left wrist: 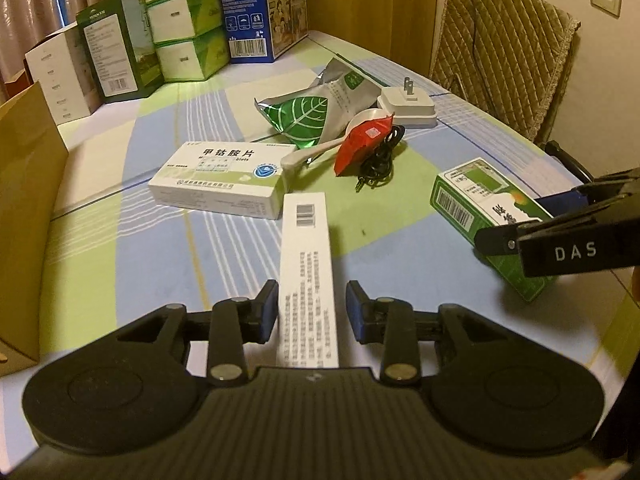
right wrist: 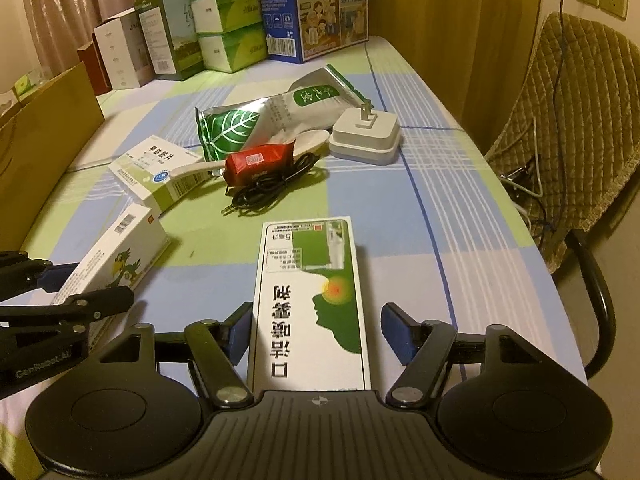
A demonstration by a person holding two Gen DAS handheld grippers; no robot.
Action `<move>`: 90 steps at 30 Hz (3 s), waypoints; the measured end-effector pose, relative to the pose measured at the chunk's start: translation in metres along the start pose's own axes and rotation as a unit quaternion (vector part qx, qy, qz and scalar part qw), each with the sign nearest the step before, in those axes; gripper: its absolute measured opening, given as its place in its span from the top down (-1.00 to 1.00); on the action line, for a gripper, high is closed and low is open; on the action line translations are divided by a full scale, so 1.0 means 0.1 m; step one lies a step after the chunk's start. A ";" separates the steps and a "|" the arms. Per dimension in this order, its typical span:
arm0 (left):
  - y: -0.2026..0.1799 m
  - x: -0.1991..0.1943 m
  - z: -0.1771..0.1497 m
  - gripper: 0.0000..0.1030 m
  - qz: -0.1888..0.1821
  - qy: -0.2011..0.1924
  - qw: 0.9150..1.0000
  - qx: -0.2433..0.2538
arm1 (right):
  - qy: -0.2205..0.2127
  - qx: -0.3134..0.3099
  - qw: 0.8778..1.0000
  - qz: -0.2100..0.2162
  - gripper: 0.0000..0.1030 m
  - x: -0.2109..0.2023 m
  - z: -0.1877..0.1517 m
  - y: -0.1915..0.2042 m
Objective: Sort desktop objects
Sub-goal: 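Lift both held medicine boxes and carry them toward the cardboard box, then lower the white box into the cardboard box and open the left tool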
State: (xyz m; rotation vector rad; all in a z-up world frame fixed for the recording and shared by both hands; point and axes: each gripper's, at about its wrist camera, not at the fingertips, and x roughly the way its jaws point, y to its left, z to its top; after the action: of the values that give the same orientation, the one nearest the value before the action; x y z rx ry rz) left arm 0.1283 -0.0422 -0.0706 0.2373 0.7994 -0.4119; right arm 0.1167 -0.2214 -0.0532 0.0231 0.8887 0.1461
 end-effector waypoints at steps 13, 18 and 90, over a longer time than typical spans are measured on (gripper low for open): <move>0.00 0.02 -0.03 0.58 -0.002 0.000 1.000 -0.011 | 0.005 -0.002 1.000 -0.003 -0.27 0.09 0.05 0.03; -0.01 -0.06 -0.04 0.59 -0.007 -0.003 1.000 -0.017 | 0.007 -0.014 1.000 -0.010 -0.02 0.08 0.05 0.08; 2.09 -2.41 -0.19 0.59 0.148 -0.096 0.973 -0.148 | -0.102 -0.156 0.966 0.181 -0.02 -1.00 0.90 2.87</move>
State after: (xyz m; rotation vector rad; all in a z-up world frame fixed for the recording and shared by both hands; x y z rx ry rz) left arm 0.0580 0.2159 0.1041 0.0347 0.6139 -0.0303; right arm 0.0910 0.0522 0.1040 -0.0935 0.6406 0.6135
